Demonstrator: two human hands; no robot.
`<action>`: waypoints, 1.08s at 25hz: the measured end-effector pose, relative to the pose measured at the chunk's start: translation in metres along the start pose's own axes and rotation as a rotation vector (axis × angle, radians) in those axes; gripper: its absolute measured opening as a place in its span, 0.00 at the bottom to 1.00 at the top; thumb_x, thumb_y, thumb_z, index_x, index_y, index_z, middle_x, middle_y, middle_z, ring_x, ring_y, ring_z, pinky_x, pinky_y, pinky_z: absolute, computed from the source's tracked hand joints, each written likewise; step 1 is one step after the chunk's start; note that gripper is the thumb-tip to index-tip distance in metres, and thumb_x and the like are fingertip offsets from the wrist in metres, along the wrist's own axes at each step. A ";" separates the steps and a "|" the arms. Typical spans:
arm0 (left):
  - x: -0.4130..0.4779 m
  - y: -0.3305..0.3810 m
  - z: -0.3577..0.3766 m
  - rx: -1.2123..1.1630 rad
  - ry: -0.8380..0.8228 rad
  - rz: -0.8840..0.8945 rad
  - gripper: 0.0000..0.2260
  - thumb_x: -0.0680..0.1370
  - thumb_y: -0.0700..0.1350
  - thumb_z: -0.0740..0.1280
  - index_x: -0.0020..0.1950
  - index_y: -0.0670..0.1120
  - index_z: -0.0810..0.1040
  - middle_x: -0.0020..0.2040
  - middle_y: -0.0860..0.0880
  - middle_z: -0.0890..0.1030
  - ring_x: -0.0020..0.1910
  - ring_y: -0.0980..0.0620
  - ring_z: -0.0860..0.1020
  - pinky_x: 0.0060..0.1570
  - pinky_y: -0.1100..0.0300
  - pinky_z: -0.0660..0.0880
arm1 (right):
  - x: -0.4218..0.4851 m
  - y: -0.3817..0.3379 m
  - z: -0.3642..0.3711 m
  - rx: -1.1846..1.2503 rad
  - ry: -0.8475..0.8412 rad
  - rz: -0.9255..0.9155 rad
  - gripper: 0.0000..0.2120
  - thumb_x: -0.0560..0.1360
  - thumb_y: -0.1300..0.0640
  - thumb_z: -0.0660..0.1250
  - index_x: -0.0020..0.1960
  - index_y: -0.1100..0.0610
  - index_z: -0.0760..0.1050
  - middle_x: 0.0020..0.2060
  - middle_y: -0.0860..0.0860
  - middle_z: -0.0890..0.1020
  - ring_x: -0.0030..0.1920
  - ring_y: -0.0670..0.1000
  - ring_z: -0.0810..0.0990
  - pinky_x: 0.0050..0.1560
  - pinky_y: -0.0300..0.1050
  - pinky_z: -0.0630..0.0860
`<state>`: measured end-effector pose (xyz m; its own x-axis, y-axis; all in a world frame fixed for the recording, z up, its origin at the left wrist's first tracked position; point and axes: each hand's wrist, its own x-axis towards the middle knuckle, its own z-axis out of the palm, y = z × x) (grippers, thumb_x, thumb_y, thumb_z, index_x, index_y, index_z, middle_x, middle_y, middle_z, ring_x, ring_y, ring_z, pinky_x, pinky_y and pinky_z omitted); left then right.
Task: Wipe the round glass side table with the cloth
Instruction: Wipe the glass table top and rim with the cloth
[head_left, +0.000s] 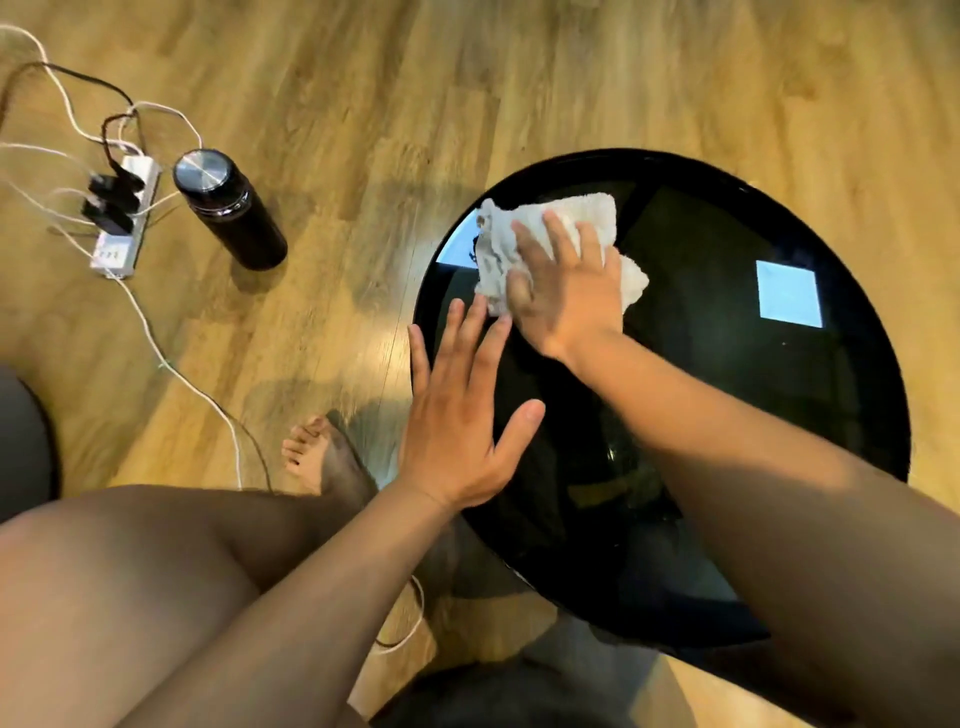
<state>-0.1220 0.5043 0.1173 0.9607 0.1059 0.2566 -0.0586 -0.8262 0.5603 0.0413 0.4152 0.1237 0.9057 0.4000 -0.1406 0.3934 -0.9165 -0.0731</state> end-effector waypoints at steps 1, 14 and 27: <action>0.001 0.000 0.000 -0.015 -0.002 -0.013 0.31 0.80 0.57 0.55 0.78 0.41 0.59 0.80 0.40 0.57 0.80 0.41 0.52 0.76 0.34 0.42 | -0.027 -0.005 0.002 -0.029 -0.002 -0.044 0.27 0.79 0.41 0.47 0.77 0.41 0.53 0.79 0.50 0.55 0.77 0.60 0.51 0.71 0.59 0.52; -0.037 0.010 -0.010 -0.037 -0.088 -0.206 0.30 0.80 0.60 0.49 0.79 0.49 0.58 0.82 0.46 0.54 0.81 0.48 0.45 0.78 0.44 0.40 | -0.281 0.043 -0.004 0.280 0.191 -0.189 0.18 0.81 0.49 0.55 0.57 0.56 0.80 0.56 0.55 0.80 0.53 0.61 0.75 0.47 0.58 0.73; -0.024 0.005 0.008 0.140 -0.051 -0.036 0.31 0.82 0.61 0.48 0.80 0.44 0.56 0.81 0.41 0.54 0.81 0.41 0.49 0.77 0.39 0.45 | -0.191 0.008 0.032 -0.034 -0.003 -0.210 0.29 0.79 0.41 0.39 0.79 0.47 0.46 0.80 0.54 0.50 0.78 0.62 0.44 0.75 0.65 0.43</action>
<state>-0.1436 0.4928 0.1079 0.9743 0.1113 0.1958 0.0111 -0.8919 0.4520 -0.1336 0.3317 0.1186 0.8027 0.5824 -0.1282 0.5788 -0.8126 -0.0677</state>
